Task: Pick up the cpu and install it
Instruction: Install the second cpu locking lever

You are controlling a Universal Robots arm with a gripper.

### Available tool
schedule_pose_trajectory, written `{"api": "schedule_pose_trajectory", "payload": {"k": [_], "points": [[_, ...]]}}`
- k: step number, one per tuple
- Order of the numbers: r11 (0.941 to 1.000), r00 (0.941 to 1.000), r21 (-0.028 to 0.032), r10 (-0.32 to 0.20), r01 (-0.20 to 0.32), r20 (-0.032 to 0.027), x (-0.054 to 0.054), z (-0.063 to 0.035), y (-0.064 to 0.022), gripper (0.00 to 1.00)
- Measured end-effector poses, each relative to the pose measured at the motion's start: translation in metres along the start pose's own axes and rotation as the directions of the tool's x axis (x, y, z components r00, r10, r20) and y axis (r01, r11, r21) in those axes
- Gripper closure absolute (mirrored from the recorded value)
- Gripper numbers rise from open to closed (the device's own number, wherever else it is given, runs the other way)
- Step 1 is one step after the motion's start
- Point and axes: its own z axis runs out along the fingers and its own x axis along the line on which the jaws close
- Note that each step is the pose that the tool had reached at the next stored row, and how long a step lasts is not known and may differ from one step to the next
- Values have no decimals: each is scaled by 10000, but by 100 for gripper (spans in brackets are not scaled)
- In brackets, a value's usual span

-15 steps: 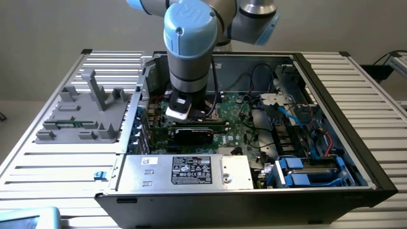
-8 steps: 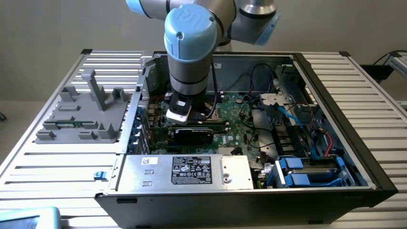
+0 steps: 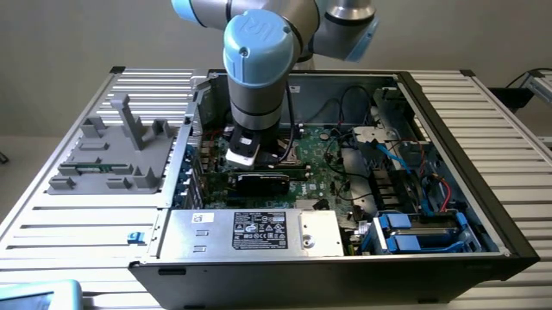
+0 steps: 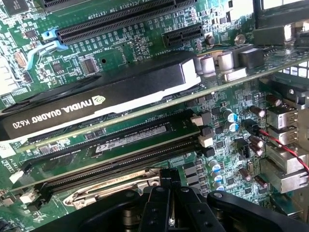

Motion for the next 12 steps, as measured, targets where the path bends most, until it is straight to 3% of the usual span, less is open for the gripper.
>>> {"api": "schedule_pose_trajectory", "payload": {"k": [12], "points": [[10000, 10000, 0, 2, -2, 0, 0, 35, -1, 89]]}}
